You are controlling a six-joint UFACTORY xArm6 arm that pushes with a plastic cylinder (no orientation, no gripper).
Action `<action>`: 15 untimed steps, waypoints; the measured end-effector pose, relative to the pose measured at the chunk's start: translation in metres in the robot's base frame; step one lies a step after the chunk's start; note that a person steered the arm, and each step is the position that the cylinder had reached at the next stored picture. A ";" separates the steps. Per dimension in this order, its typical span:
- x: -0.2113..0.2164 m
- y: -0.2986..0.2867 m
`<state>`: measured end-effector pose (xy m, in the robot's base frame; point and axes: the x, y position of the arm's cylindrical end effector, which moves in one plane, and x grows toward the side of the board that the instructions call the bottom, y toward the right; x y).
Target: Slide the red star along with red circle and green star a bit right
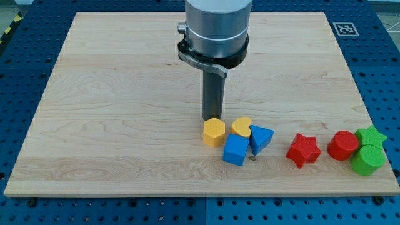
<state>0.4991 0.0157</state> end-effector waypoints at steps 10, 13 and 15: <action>0.120 0.052; 0.088 0.109; 0.078 0.109</action>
<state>0.5769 0.1242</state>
